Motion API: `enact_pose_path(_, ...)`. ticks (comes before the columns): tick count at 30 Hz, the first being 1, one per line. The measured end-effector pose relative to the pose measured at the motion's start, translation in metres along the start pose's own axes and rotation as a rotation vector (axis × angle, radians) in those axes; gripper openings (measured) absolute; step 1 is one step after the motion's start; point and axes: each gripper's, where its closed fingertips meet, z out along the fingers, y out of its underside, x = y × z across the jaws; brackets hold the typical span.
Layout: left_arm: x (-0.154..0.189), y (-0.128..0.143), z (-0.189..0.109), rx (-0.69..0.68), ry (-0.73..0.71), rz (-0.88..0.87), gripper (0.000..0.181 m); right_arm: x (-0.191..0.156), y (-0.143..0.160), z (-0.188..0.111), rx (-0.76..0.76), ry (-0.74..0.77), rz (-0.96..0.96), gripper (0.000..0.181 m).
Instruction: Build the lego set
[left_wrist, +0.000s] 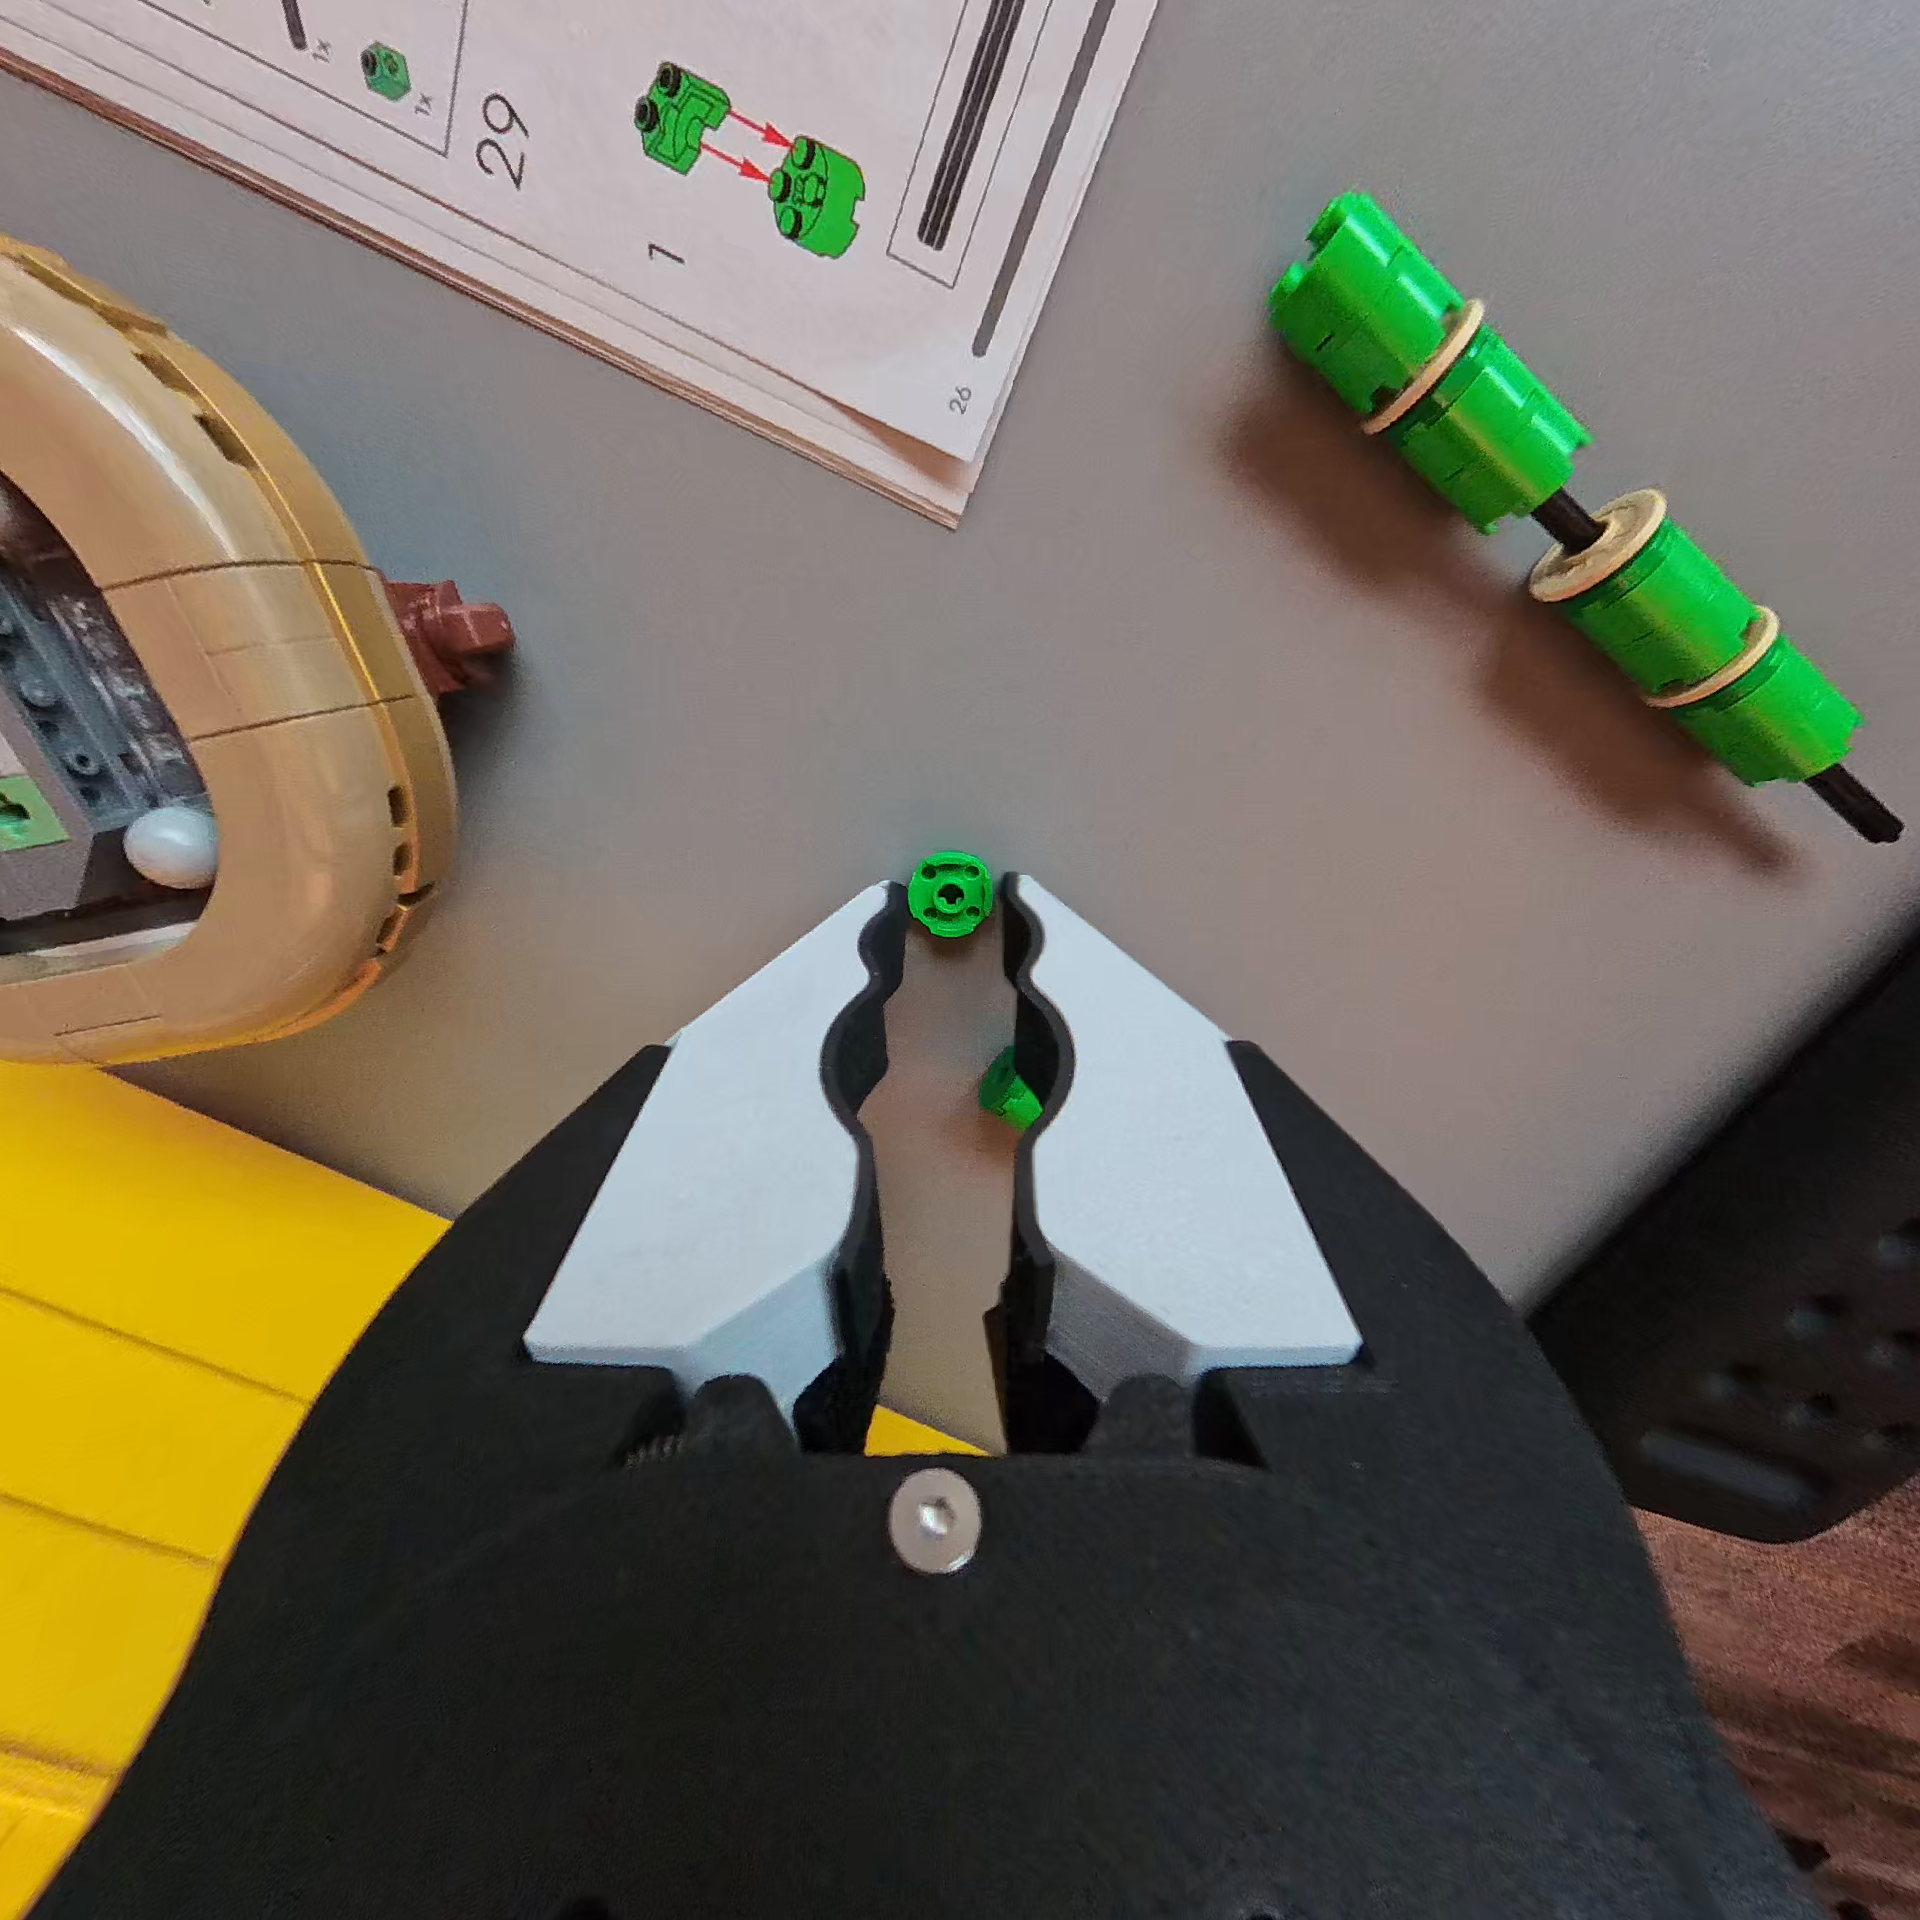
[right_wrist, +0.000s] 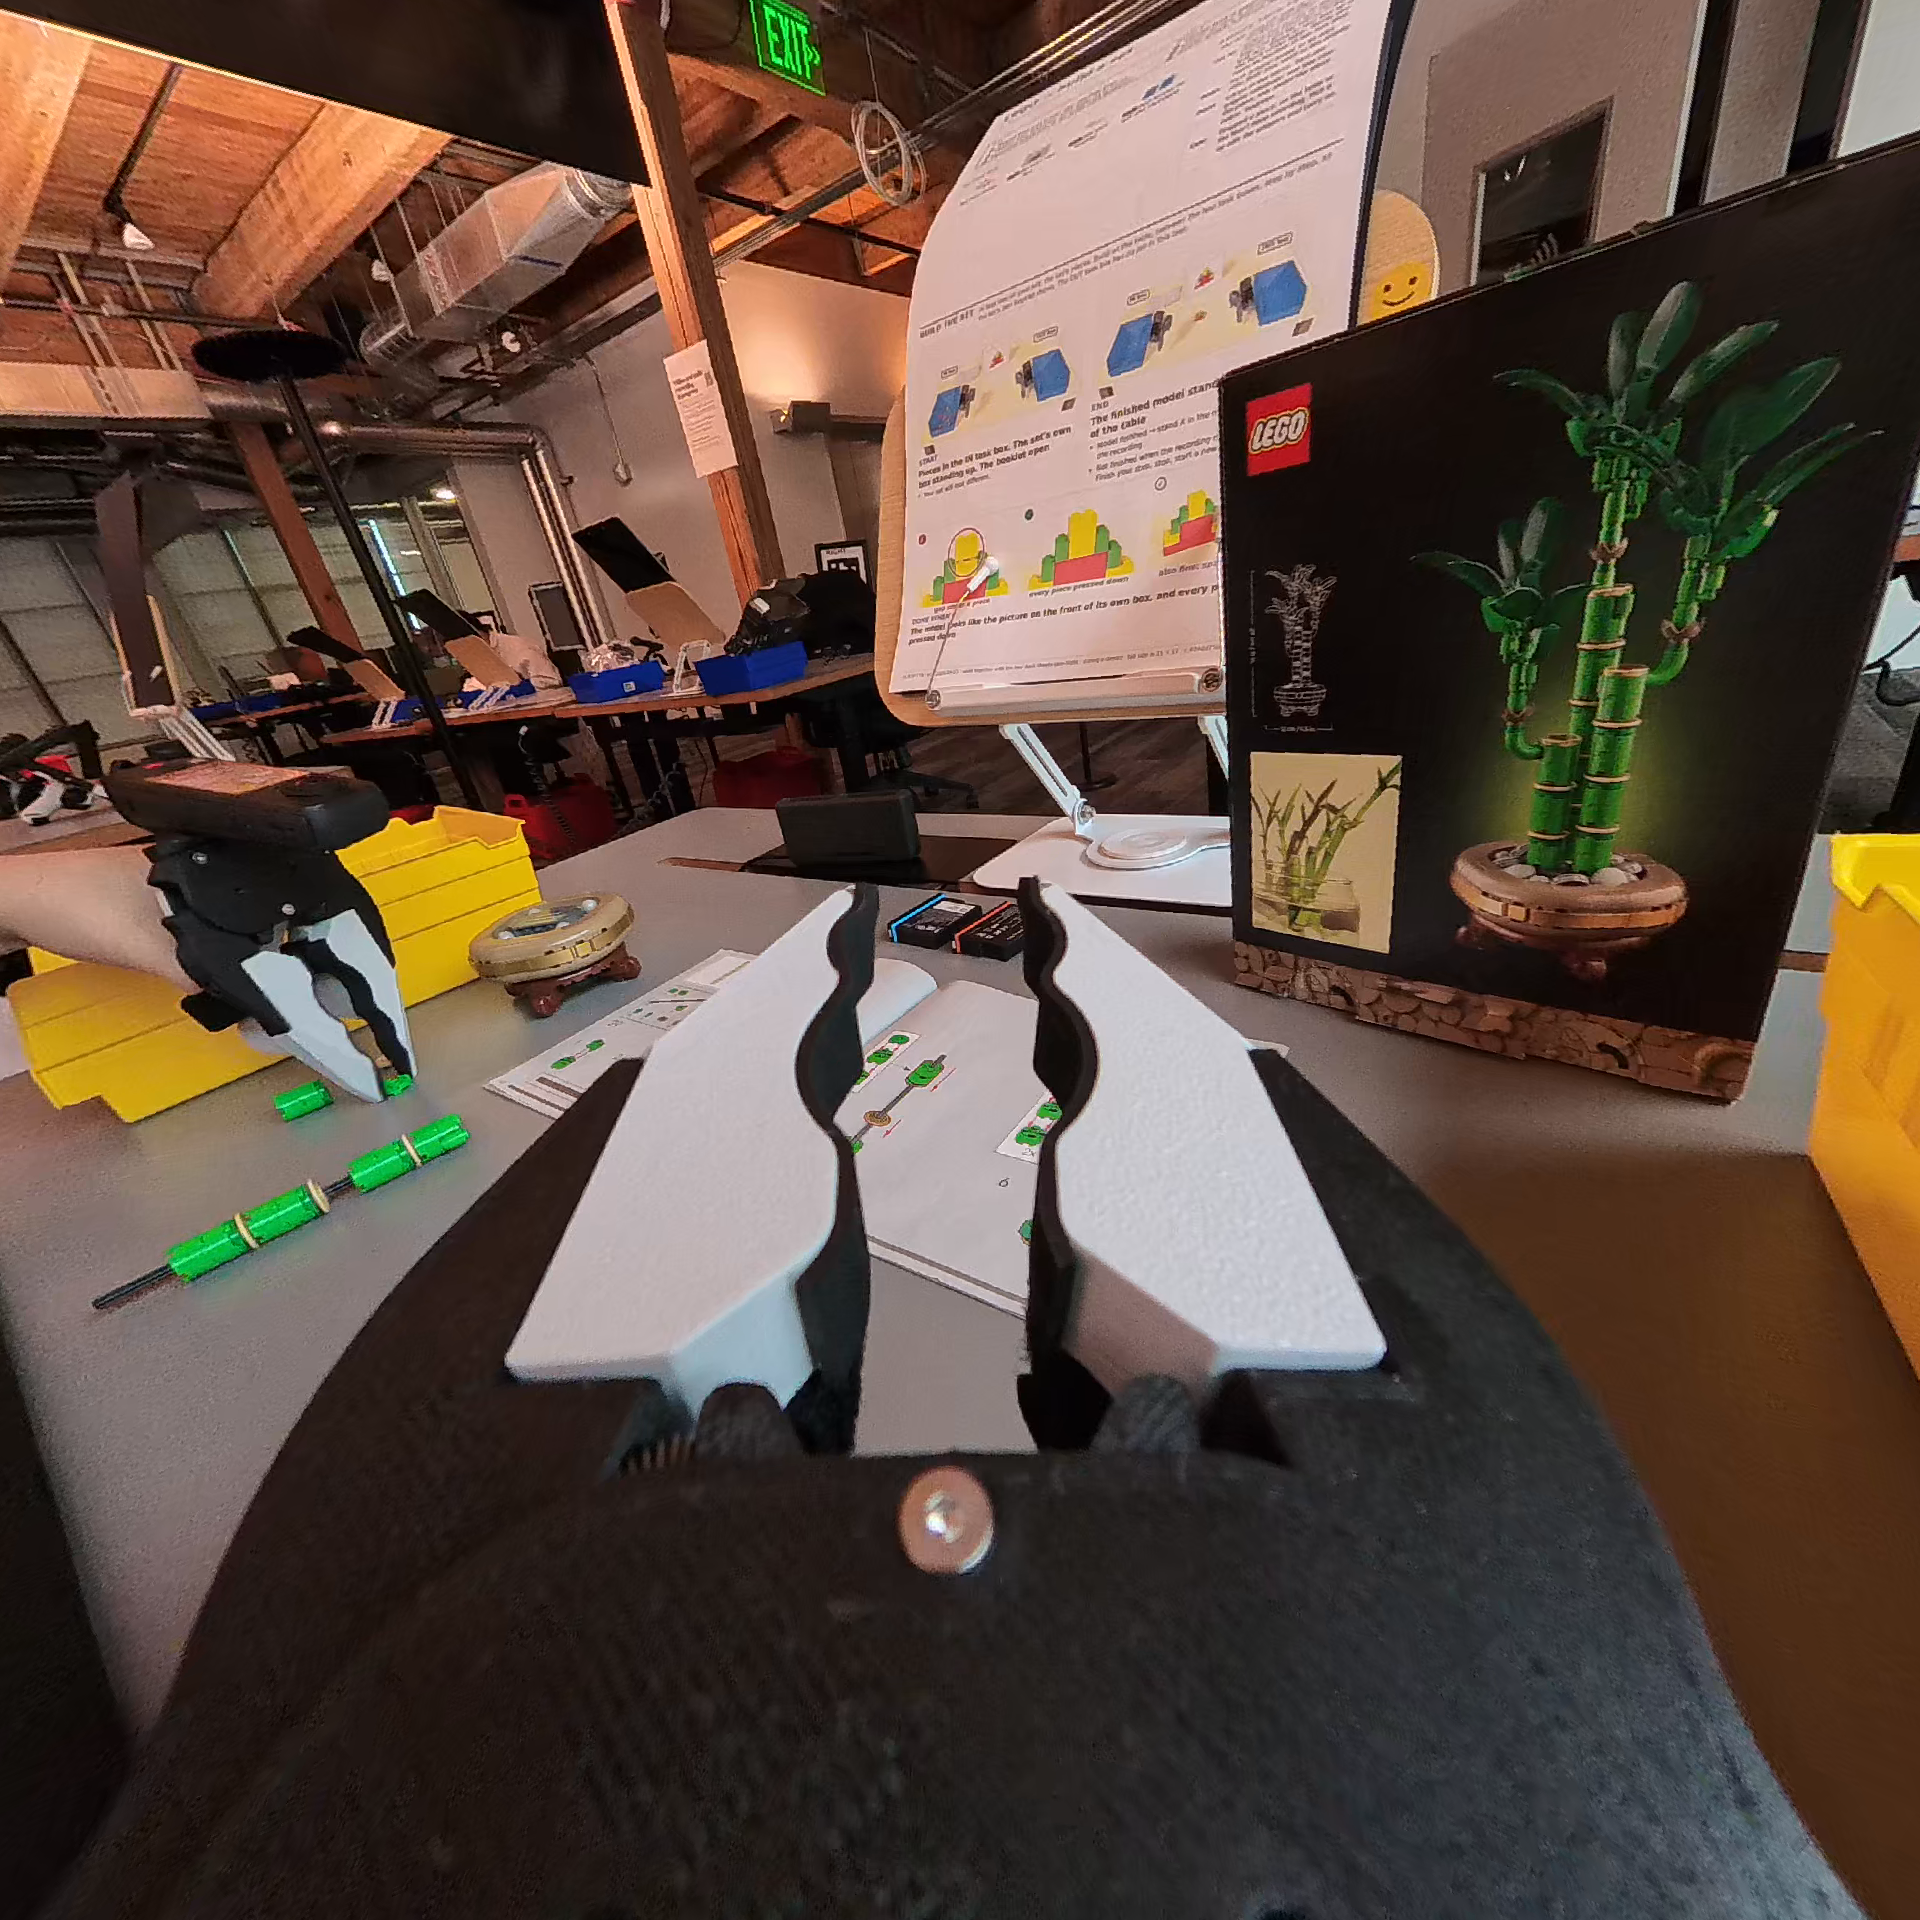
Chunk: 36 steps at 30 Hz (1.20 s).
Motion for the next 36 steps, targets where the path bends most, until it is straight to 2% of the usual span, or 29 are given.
enact_pose_path(3,0.002,-0.003,-0.004,0.038,0.022,-0.036,0.04,-0.001,0.0,0.0,-0.001,-0.001,-0.006,0.027)
enact_pose_path(8,0.0,-0.024,-0.05,0.323,-0.042,-0.187,0.042,-0.001,-0.003,-0.002,0.016,-0.006,0.006,0.026)
enact_pose_path(10,0.012,-0.037,-0.069,0.475,-0.033,-0.278,0.04,-0.002,-0.004,-0.002,0.019,-0.01,0.012,0.026)
enact_pose_path(12,0.036,-0.046,-0.071,0.552,0.04,-0.367,0.039,-0.004,-0.004,-0.001,0.016,-0.019,0.017,0.026)
enact_pose_path(14,0.059,-0.046,-0.054,0.519,0.099,-0.442,0.038,-0.006,-0.002,0.0,0.011,-0.026,0.015,0.027)
enact_pose_path(17,0.077,-0.046,-0.025,0.463,0.092,-0.506,0.041,-0.008,0.0,0.002,-0.004,-0.033,0.005,0.027)
enact_pose_path(20,0.084,-0.044,-0.004,0.38,0.061,-0.544,0.038,-0.009,0.001,0.002,-0.009,-0.031,-0.002,0.027)
enact_pose_path(23,0.08,-0.042,0.001,0.326,-0.021,-0.529,0.034,-0.007,0.001,0.001,-0.004,-0.025,0.0,0.027)
enact_pose_path(24,0.078,-0.04,0.002,0.303,-0.048,-0.517,0.033,-0.006,0.0,0.001,-0.001,-0.023,0.003,0.027)
enact_pose_path(27,0.073,-0.035,0.003,0.26,-0.109,-0.469,0.013,-0.006,-0.002,0.0,0.009,-0.025,0.012,0.026)
enact_pose_path(31,0.075,-0.035,0.002,0.241,-0.129,-0.422,0.012,-0.008,-0.003,0.0,0.012,-0.031,0.008,0.026)
enact_pose_path(33,0.078,-0.041,-0.002,0.253,-0.151,-0.327,0.011,-0.011,-0.003,0.001,0.01,-0.038,0.005,0.027)
enact_pose_path(36,0.084,-0.054,-0.012,0.256,-0.234,-0.082,0.011,-0.015,0.0,0.003,-0.003,-0.056,0.004,0.027)
